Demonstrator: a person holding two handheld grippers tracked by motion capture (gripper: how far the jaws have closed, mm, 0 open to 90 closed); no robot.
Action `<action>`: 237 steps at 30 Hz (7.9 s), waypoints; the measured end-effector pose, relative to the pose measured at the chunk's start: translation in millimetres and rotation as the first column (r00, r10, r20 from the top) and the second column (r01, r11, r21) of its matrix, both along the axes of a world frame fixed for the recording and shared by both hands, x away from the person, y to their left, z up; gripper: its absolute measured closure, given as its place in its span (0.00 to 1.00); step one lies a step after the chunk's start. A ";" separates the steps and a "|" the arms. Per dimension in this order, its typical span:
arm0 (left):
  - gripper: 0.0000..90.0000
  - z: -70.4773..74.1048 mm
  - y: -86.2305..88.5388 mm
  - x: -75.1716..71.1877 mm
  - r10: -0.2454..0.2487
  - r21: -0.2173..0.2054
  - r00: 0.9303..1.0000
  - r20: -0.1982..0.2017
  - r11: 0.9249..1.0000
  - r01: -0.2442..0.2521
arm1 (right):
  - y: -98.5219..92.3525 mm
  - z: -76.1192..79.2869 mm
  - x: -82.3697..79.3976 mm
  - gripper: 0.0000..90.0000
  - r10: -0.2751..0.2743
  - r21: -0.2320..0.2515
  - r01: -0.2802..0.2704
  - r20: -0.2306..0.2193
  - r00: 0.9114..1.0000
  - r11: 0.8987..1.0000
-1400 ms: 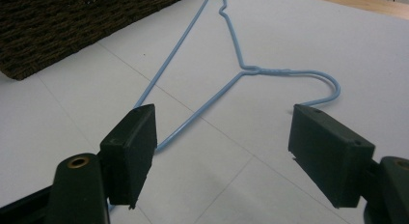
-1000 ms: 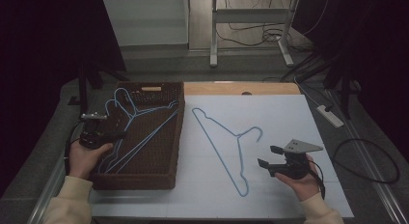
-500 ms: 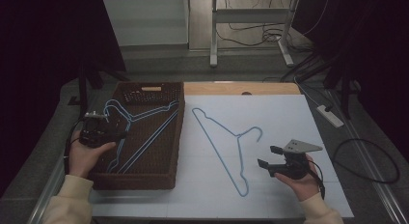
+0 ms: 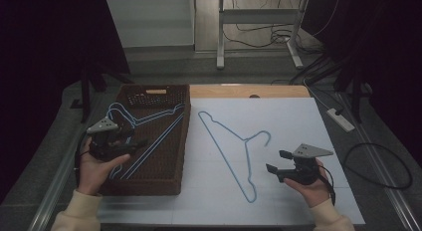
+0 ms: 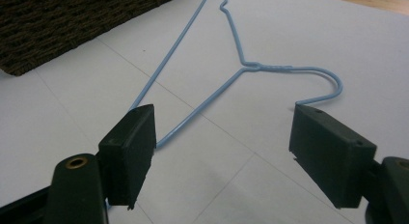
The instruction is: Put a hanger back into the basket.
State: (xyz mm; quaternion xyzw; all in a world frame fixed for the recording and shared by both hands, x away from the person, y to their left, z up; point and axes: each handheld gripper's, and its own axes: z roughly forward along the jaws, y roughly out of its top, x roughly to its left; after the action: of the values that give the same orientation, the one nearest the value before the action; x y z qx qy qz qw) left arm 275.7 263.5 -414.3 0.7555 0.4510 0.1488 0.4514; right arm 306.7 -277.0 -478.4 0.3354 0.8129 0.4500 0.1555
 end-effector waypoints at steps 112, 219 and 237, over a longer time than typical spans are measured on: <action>0.35 -20.9 -71.2 -28.3 -0.150 -0.020 0.989 0.011 0.988 0.150 | 40.9 -19.0 161.0 1.00 -0.159 -0.276 0.095 -0.218 0.963 0.956; 0.36 -21.1 -71.3 -27.0 -0.151 -0.026 0.988 0.010 0.988 0.151 | -4.9 -1.8 99.5 0.63 0.036 -0.560 -0.289 -0.418 0.908 0.776; 0.36 -20.5 -71.6 -27.7 -0.151 -0.029 0.989 0.011 0.988 0.151 | 13.7 -8.1 104.0 0.94 0.157 -0.623 -0.489 -0.510 0.846 0.610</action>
State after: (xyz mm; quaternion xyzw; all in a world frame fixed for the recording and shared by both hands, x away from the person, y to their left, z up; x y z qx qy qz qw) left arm 248.0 191.9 -434.9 0.7799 0.3927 0.1108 0.4746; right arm 410.7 -263.3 -486.4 0.1734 0.9843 0.0263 0.0183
